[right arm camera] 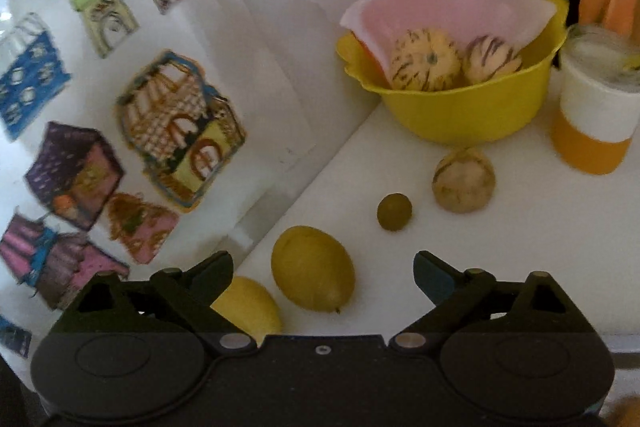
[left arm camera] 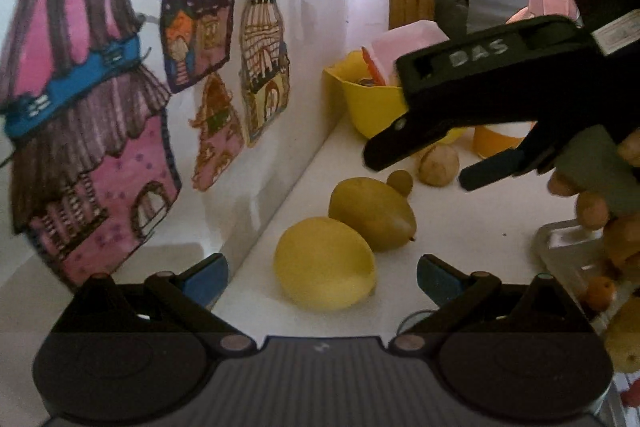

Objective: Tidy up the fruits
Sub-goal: 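Grasp the yellow-green pear with the right tool while the left tool grasps the lemon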

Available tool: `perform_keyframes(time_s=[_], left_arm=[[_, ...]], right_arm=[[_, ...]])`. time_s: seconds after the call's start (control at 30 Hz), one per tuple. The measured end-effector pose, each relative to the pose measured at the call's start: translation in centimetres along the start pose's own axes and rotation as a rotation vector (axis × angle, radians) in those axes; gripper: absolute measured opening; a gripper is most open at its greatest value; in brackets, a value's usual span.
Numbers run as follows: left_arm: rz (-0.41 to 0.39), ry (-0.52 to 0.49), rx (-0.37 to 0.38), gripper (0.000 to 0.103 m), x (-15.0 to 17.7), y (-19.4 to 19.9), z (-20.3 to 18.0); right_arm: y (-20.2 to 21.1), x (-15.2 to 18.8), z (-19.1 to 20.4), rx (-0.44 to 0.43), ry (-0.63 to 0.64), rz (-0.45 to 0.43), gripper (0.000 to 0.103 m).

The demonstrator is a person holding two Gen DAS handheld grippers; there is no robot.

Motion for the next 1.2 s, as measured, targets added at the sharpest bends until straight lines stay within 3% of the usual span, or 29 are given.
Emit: perform_keyframes(time_s=[0.2,0.67,0.87,0.97,1.2], left_arm=[[-0.015,-0.018,-0.005,0.1,-0.4,-1.5,-0.6],[0.026,0.04,0.013,0.067,0.0,-3.3,0.3],[0.026,0.058,0.011,0.066,0.3,-3.1,0.6],[0.028,0.071,0.012,0.066,0.6,-2.4,0.9],[0.038,0.07,0.004,0.066,1.4,-0.7,1.1]], right_arm=[[-2.5,0.2,0.2,-0.044,-0.013,0.045,0.088],[-4.7,0.7,0.6,-0.052,-0.002,0.083,0.079],[-6.5,1.2,0.1,-0.025,-0.009,0.069,0.075],[-6.8,1.3,0.1,-0.015,-0.007,0.063,0.063],[-6.2,2.1,0.2,-0.013,-0.001,0.067,0.061]])
Point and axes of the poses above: each gripper's, at about its wrist camera, not at the fingertips, and y roughly against the way its jaws point, z to its left, x to its underside, the point moved 8 cm from there along -y, roughly the way its jaws point
